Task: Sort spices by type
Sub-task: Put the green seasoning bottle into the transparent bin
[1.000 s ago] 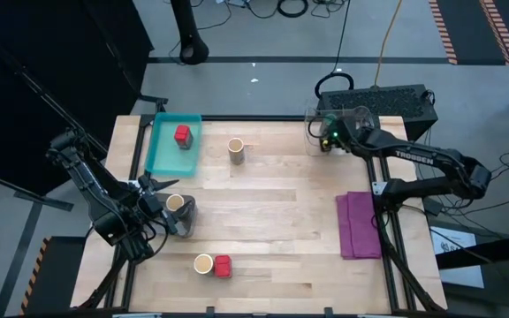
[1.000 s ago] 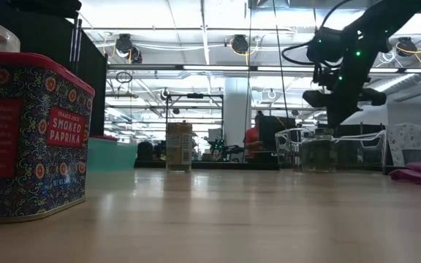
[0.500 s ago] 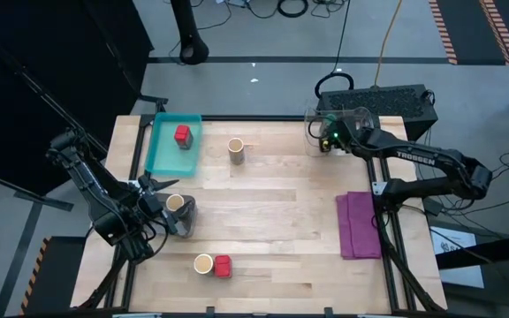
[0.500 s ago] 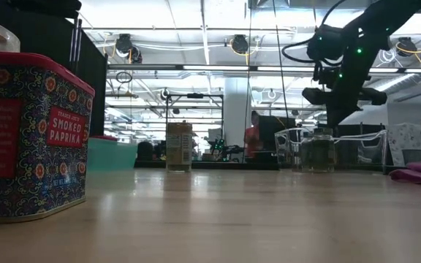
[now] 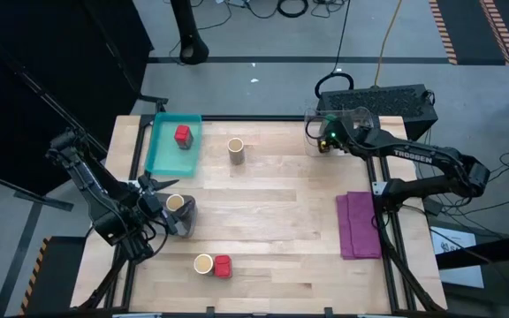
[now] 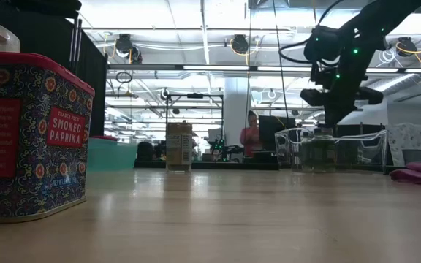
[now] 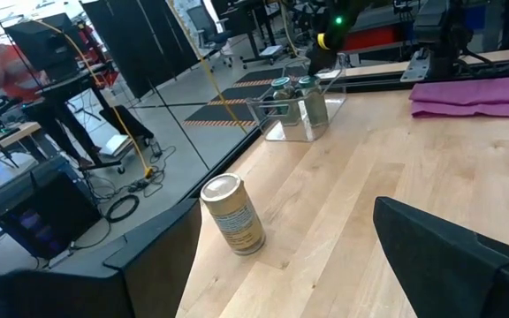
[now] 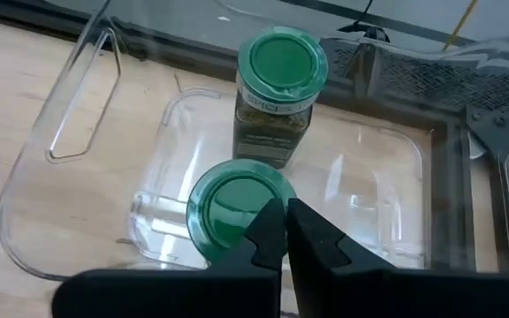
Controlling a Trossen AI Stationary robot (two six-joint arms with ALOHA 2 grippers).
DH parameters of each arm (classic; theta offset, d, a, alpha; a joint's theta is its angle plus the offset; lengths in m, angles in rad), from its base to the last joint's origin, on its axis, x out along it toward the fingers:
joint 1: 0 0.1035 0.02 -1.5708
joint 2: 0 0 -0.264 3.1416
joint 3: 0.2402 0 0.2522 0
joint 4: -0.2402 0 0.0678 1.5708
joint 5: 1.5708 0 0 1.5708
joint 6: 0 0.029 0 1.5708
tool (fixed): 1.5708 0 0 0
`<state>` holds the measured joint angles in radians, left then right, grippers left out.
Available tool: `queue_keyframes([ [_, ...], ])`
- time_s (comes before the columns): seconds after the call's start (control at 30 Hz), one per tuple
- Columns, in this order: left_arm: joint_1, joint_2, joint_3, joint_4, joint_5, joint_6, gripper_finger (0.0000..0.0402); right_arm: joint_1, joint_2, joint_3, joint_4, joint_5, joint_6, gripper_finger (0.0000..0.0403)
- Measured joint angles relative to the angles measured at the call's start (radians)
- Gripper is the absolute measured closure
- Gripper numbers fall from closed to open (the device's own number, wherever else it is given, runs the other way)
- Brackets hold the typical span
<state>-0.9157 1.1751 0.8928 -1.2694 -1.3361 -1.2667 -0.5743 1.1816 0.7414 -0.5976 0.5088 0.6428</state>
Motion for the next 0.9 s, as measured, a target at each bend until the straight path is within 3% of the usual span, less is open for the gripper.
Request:
queue_keyframes([
  [0.63, 0.0, 0.0, 0.0, -0.004, 0.0, 0.0, 0.0061, 0.04, -0.063, 0.002, -0.089, -0.085, 0.109, 0.0403],
  [0.9, 0.0, 0.0, 0.0, -0.004, 0.0, 0.0, 0.0061, 0.035, -0.063, 0.0, -0.061, -0.02, 0.061, 0.0403],
])
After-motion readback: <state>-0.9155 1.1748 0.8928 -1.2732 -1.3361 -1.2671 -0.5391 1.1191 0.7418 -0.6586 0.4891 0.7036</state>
